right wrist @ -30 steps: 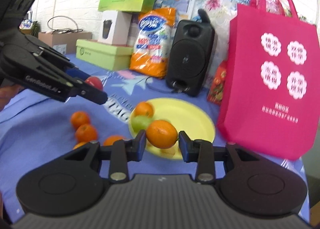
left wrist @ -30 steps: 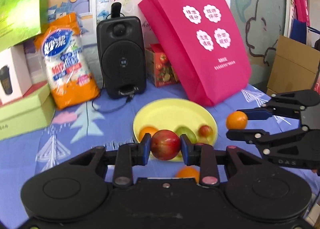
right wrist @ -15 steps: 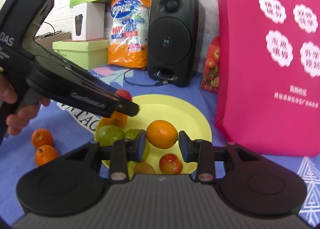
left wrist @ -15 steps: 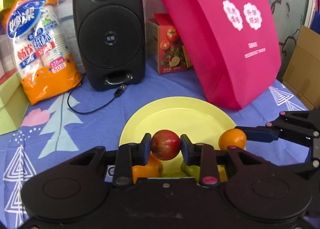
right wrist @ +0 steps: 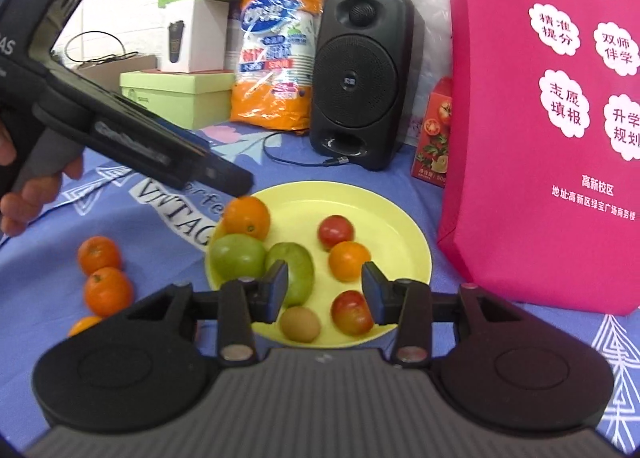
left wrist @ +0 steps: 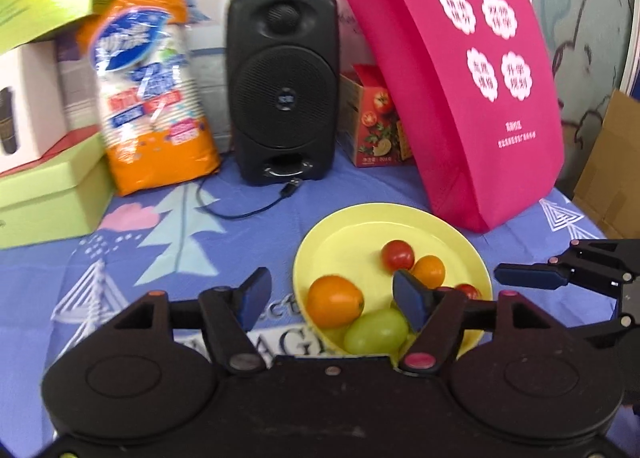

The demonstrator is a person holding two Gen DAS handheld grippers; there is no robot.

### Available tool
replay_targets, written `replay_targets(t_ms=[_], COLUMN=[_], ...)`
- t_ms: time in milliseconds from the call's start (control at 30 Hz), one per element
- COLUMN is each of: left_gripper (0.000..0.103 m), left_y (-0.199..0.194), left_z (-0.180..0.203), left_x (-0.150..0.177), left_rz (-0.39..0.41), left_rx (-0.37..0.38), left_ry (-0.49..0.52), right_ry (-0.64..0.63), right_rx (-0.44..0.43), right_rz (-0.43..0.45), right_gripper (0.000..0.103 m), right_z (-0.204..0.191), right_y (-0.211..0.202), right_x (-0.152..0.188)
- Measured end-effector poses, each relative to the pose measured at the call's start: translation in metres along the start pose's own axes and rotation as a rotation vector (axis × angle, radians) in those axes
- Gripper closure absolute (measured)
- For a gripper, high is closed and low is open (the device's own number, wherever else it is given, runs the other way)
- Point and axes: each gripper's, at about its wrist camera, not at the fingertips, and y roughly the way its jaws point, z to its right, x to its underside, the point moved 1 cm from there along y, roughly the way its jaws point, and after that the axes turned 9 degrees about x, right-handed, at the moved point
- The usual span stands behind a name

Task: Organize fruits
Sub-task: 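Withdraw both open tools from the plate back toward the remaining oranges, then close the left tool on an orange while the right tool grasps another orange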

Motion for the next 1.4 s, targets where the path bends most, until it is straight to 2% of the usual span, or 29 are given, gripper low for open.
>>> replay_targets(t_ms=[167,367,533,767,933,1167,1400], left_gripper=[0.035,0.035,0.035,0.035,0.035,0.034,0.033], left_y=[-0.039,-0.086,-0.099,-0.091,-0.078,-0.059,-0.040], left_z=[-0.005,-0.011,-0.014,-0.020,-0.020,-0.030,-0.034], left_x=[0.013,0.026,0.058,0.112,0.134,0.132,0.118], left_rz=[0.040,0.081,0.059,-0.023,-0.053,-0.041,-0.041], left_rx=[-0.054,-0.077,-0.125,-0.143,-0.161,-0.150,-0.146], left_ry=[0.018,0.018,0.037,-0.007,-0.017,-0.041,-0.034], right_ry=[-0.022,-0.036,-0.058,-0.107,-0.097,-0.118,-0.099], right_rx=[0.009,0.018,-0.025,-0.144,-0.187,-0.174,-0.176], right_rz=[0.024,0.073,0.083,0.020,-0.030,-0.079,-0.081], right_gripper=[0.063,0.058,0.058,0.058,0.058,0.058,0.051], right_z=[-0.006,-0.012,-0.031,-0.081,-0.104,-0.121,-0.121], right_y=[-0.026,-0.057,-0.075,-0.081,-0.075,-0.057,-0.045], right_x=[0.001,-0.005,-0.001,0.032,0.048,0.054,0.052])
